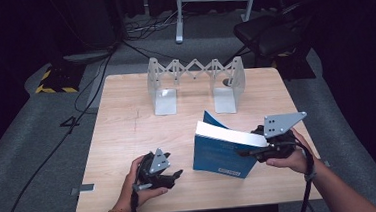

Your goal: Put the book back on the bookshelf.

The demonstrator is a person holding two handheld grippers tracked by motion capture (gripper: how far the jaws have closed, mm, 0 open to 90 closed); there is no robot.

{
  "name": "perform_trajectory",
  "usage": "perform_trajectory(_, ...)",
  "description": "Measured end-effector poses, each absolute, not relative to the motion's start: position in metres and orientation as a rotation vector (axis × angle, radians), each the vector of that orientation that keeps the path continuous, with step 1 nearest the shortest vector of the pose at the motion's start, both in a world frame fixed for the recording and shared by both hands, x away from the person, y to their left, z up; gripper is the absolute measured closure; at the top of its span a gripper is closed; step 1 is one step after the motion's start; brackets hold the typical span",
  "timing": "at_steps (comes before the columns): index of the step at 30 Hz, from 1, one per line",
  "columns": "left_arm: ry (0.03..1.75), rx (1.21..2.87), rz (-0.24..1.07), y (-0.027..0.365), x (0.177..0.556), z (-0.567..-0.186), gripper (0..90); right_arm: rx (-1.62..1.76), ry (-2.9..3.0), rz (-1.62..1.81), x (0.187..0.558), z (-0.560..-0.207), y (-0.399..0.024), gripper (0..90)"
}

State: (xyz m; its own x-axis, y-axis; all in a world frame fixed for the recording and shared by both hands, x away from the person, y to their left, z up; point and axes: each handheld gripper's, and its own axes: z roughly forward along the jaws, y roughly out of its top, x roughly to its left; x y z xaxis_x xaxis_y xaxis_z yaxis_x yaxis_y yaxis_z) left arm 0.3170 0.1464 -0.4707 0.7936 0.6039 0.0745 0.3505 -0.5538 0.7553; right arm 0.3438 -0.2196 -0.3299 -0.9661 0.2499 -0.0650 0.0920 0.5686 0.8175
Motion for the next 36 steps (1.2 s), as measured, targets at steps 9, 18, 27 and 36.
perform_trajectory(9, 0.909, 2.221, 0.444, 0.188, 0.316, -0.49, 21.1, 0.276, 2.738, 1.211, 0.349, -0.315, -0.197, 54.4)
perform_trajectory(18, 0.981, 2.234, 0.447, 0.199, 0.318, -0.501, 17.5, 0.27, 2.791, 1.154, 0.354, -0.314, -0.185, 56.5)
perform_trajectory(27, 0.997, 2.199, 0.399, 0.205, 0.321, -0.504, 15.5, 0.296, 2.805, 1.122, 0.356, -0.312, -0.182, 58.0)
perform_trajectory(36, 1.027, 2.191, 0.403, 0.205, 0.32, -0.504, 15.5, 0.303, 2.784, 1.095, 0.358, -0.31, -0.183, 60.5)
